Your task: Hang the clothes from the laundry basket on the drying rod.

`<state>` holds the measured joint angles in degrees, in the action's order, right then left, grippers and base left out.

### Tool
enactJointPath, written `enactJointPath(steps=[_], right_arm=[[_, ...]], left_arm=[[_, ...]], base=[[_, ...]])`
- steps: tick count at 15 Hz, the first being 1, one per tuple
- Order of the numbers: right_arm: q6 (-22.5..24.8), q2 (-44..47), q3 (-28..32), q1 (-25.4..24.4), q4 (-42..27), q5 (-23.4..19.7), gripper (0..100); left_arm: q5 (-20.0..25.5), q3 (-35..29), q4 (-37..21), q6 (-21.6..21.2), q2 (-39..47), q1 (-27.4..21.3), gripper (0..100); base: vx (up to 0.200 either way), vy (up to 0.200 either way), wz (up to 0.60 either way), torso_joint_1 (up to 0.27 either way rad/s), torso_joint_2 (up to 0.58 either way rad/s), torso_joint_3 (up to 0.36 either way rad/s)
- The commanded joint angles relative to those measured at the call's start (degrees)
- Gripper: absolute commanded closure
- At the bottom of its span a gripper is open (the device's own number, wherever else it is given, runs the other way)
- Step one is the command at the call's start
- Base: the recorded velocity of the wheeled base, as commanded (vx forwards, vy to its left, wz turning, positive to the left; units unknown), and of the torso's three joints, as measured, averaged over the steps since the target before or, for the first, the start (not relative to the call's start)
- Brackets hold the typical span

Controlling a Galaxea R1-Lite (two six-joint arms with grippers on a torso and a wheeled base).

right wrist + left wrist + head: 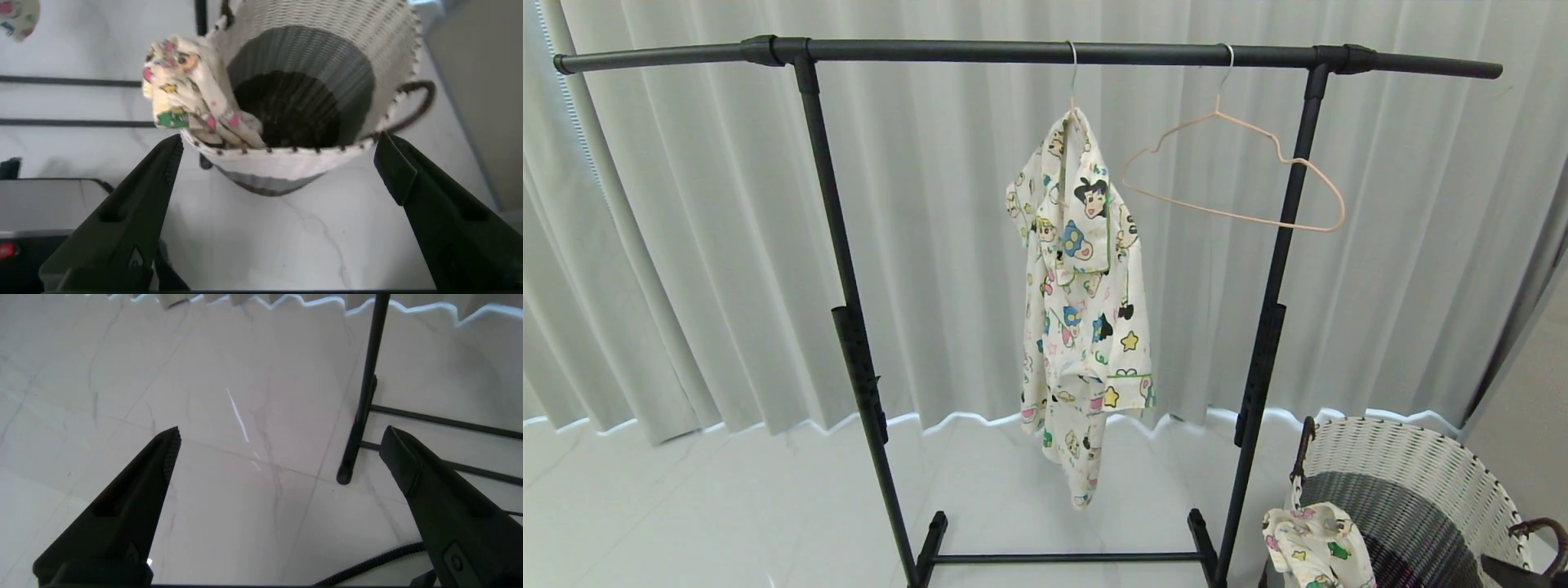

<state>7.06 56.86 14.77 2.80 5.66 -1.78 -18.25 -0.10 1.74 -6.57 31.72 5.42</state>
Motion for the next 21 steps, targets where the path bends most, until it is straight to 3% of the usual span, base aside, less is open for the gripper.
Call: enactJointPath(steps=[1, 5, 7, 10, 13, 18, 21], right_arm=[[-2.0, 19.9, 8.0, -6.0, 2.5, -0.4, 0], [-11.5, 33.2, 13.8, -12.5, 3.0, 0.5, 0], [-14.4, 41.1, 15.0, -14.3, 6.3, 5.5, 0], [-15.0, 49.6, 15.3, -14.8, 12.4, 10.7, 0], [-15.1, 53.2, 17.0, -15.0, 12.4, 11.2, 0], [-15.1, 58.9, 19.3, -15.0, 13.6, 18.5, 0], [-15.1, 59.4, 19.2, -15.5, 14.6, 19.5, 0]], left_arm=[[0.0, 0.0, 0.0, 0.0, -0.4, 0.0, 0], [0.0, 0.0, 0.0, 0.0, -1.0, 0.0, 0], [0.0, 0.0, 0.0, 0.0, -1.1, 0.0, 0], [0.0, 0.0, 0.0, 0.0, -1.0, 0.0, 0], [0.1, 0.0, 0.0, 0.0, -0.9, 0.0, 0], [0.1, 0.0, 0.0, 0.0, -0.5, -0.1, 0], [0.1, 0.0, 0.0, 0.0, -0.6, -0.1, 0]], base=[[0.000, 0.000, 0.00, 0.000, 0.00, 0.000], [0.000, 0.000, 0.00, 0.000, 0.00, 0.000], [0.000, 0.000, 0.00, 0.000, 0.00, 0.000], [0.000, 0.000, 0.00, 0.000, 0.00, 0.000], [0.000, 0.000, 0.00, 0.000, 0.00, 0.000], [0.000, 0.000, 0.00, 0.000, 0.00, 0.000], [0.000, 0.000, 0.00, 0.000, 0.00, 0.000]])
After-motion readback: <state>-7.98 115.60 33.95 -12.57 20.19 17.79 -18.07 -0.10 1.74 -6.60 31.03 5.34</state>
